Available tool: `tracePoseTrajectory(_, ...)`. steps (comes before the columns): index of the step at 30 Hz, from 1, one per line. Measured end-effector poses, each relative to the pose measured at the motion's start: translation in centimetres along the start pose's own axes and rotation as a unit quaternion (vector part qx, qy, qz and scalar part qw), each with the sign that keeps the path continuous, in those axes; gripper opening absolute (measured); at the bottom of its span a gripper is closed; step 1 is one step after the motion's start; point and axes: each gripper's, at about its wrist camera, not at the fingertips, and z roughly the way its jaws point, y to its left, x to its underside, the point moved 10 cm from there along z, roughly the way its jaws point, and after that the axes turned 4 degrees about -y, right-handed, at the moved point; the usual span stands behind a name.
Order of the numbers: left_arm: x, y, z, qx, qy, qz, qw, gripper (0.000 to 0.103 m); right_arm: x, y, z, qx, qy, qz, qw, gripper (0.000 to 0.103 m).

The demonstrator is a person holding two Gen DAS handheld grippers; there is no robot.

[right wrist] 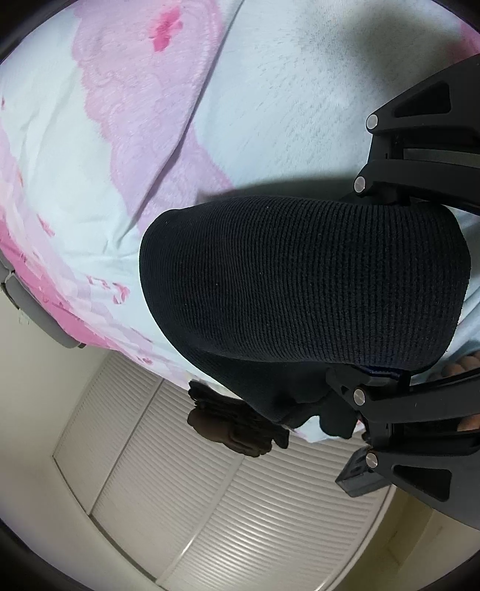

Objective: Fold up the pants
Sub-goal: 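Lift the pants bundle with both grippers and carry it toward the clothes stack, then lower the pants onto the dark clothes stack and open both grippers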

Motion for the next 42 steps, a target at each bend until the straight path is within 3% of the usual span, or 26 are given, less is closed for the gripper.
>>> tracePoseTrajectory(1,0.0,-0.5,-0.1,0.011,0.001,0.004,0.9999,0.077,0.0,-0.1,0.0,-0.002,0.0,0.003,1.0,0.058)
tracePoseTrajectory(5,-0.3,-1.6,-0.6,0.02,-0.001,0.014,0.9997,0.063,0.0,-0.5,-0.3,-0.004,0.001,0.011,1.0,0.058)
tracePoseTrajectory(14,-3.1,-3.4,-3.0,0.034,-0.01,0.032,0.9989,0.057,-0.9,1.5,-1.3,-0.017,-0.009,-0.002,1.0,0.058)
tracePoseTrajectory(20,-7.8,-3.6,-6.1,0.038,-0.045,0.042,0.9974,0.058,-2.6,5.6,-2.1,-0.037,-0.026,-0.025,0.999,0.058)
tracePoseTrajectory(25,-14.5,-0.8,-9.6,0.021,-0.091,0.04,0.9948,0.058,-4.5,11.6,-0.3,-0.063,-0.032,-0.057,0.996,0.058)
tracePoseTrajectory(32,-25.7,5.9,-14.3,-0.015,-0.158,0.026,0.987,0.058,-7.2,23.3,7.0,-0.113,-0.023,-0.106,0.988,0.057)
tracePoseTrajectory(42,-47.3,17.0,-18.9,-0.054,-0.24,0.032,0.9687,0.06,-12.4,42.2,21.4,-0.192,-0.014,-0.15,0.97,0.057)
